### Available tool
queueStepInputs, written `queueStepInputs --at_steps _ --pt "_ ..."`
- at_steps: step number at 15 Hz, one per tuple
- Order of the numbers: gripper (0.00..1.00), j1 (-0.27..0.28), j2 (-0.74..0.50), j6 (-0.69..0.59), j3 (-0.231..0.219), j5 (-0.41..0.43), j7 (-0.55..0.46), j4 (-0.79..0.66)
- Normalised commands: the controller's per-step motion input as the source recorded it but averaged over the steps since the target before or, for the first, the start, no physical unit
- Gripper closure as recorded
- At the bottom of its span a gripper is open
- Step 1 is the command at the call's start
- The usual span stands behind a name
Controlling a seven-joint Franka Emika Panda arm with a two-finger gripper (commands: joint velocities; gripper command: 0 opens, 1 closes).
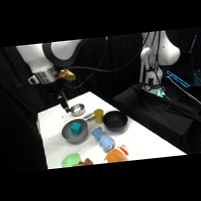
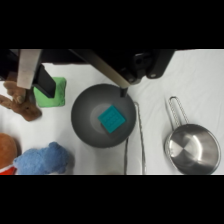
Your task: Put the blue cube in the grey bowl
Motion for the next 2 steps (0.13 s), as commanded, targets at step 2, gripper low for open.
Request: queueStepInputs --at_steps 2 --pt "0.0 0.063 -0.11 -0.36 -0.071 0.092 0.07 0.22"
